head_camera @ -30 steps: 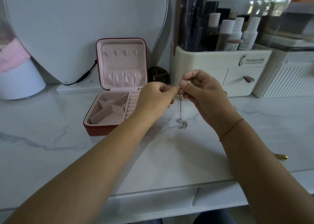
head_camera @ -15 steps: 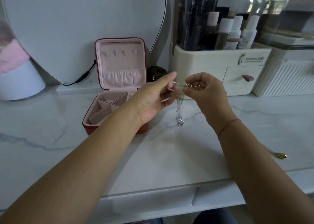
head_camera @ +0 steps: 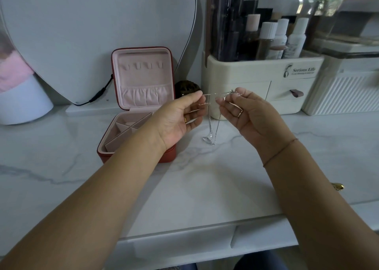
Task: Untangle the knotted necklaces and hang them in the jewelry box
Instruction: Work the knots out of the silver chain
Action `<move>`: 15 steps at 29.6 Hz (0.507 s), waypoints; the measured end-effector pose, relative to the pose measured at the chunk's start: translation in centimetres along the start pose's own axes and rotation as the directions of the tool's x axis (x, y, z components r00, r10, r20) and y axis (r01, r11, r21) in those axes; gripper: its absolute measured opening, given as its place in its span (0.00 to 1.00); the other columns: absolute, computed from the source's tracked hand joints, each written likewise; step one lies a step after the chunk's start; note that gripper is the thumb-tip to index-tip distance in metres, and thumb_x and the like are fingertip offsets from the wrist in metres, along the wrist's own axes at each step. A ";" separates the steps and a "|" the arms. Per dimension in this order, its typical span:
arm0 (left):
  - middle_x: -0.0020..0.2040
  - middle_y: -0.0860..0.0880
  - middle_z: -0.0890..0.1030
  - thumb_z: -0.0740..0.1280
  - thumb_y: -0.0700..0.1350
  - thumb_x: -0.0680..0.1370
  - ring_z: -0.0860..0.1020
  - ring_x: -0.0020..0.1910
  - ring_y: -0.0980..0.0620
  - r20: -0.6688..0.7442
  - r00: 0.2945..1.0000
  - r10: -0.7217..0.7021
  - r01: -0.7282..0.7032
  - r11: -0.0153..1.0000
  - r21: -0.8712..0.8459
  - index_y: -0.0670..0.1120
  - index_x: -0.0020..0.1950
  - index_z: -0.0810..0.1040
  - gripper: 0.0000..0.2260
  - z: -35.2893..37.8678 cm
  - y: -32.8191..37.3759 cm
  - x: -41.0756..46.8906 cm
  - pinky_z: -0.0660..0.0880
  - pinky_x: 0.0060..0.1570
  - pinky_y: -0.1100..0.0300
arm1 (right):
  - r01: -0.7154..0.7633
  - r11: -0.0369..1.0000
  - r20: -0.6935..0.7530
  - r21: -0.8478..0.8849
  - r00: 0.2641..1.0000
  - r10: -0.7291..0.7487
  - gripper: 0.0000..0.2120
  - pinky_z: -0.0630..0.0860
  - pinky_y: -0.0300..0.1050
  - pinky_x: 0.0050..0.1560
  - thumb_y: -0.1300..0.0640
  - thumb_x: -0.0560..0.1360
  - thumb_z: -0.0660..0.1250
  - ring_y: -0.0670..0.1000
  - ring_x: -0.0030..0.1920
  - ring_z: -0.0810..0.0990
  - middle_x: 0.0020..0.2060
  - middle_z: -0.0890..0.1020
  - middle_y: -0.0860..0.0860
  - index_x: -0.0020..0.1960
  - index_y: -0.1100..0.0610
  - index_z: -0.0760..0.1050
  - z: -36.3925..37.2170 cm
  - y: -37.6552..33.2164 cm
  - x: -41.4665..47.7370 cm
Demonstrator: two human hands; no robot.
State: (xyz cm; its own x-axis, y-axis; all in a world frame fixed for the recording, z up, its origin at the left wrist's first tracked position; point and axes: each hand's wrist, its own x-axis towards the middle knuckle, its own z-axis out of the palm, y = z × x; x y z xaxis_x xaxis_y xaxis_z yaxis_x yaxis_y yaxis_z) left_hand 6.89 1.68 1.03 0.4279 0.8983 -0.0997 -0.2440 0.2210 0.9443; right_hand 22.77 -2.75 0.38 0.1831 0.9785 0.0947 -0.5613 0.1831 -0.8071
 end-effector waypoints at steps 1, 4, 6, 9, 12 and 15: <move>0.39 0.50 0.81 0.66 0.46 0.77 0.79 0.43 0.54 0.010 1.000 0.003 -0.003 1.000 0.003 0.46 0.39 0.79 0.08 0.0 0.0 0.0 0.74 0.46 0.62 | -0.010 1.000 0.010 0.025 1.000 0.010 0.09 0.80 0.42 0.49 0.68 0.79 0.58 0.50 0.42 0.84 0.33 0.81 0.50 0.44 0.57 0.70 0.0 0.0 0.0; 0.37 0.49 0.83 0.64 0.45 0.78 0.81 0.40 0.55 0.051 0.999 0.002 0.000 0.999 -0.039 0.45 0.40 0.79 0.09 0.2 0.0 -0.1 0.77 0.45 0.62 | -0.051 0.995 0.004 0.088 0.999 0.051 0.09 0.79 0.38 0.42 0.67 0.79 0.58 0.48 0.38 0.83 0.33 0.80 0.50 0.43 0.56 0.70 -0.1 0.1 0.2; 0.37 0.49 0.83 0.64 0.44 0.78 0.82 0.38 0.55 0.061 0.998 0.007 -0.002 0.997 -0.076 0.44 0.40 0.79 0.09 0.2 0.0 -0.1 0.79 0.44 0.62 | -0.072 0.993 -0.004 0.092 0.997 0.072 0.10 0.75 0.36 0.37 0.66 0.79 0.58 0.46 0.35 0.80 0.35 0.77 0.50 0.43 0.55 0.69 -0.2 0.1 0.3; 0.38 0.49 0.83 0.65 0.43 0.78 0.82 0.39 0.55 0.074 0.997 0.019 -0.012 0.996 -0.086 0.44 0.42 0.80 0.06 0.1 0.0 -0.1 0.79 0.43 0.63 | -0.093 0.990 -0.021 0.110 0.995 0.095 0.10 0.74 0.37 0.39 0.67 0.79 0.58 0.47 0.34 0.80 0.35 0.77 0.50 0.43 0.55 0.69 -0.1 0.1 0.3; 0.38 0.48 0.83 0.67 0.39 0.76 0.81 0.38 0.55 0.087 0.996 0.025 -0.017 0.996 -0.086 0.42 0.45 0.80 0.03 -0.1 0.0 -0.2 0.79 0.38 0.65 | -0.127 0.985 -0.036 0.120 0.991 0.132 0.10 0.80 0.42 0.43 0.69 0.79 0.57 0.51 0.38 0.82 0.34 0.78 0.53 0.43 0.57 0.69 0.1 0.0 0.0; 0.35 0.48 0.82 0.68 0.37 0.75 0.81 0.34 0.56 0.054 0.997 0.055 -0.051 0.996 -0.074 0.41 0.45 0.80 0.02 0.0 -0.1 -0.2 0.77 0.34 0.67 | -0.167 0.971 -0.086 -0.169 0.984 0.154 0.14 0.78 0.40 0.41 0.69 0.78 0.55 0.48 0.35 0.79 0.33 0.76 0.51 0.40 0.55 0.70 0.2 0.2 -0.3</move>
State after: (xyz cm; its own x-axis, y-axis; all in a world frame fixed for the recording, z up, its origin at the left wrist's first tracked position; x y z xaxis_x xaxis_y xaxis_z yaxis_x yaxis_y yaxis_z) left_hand 6.78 1.51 0.98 0.4602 0.8873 -0.0309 -0.3292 0.2029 0.9222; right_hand 22.40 -2.97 0.32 0.1630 0.9833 -0.0812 -0.4394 -0.0014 -0.8983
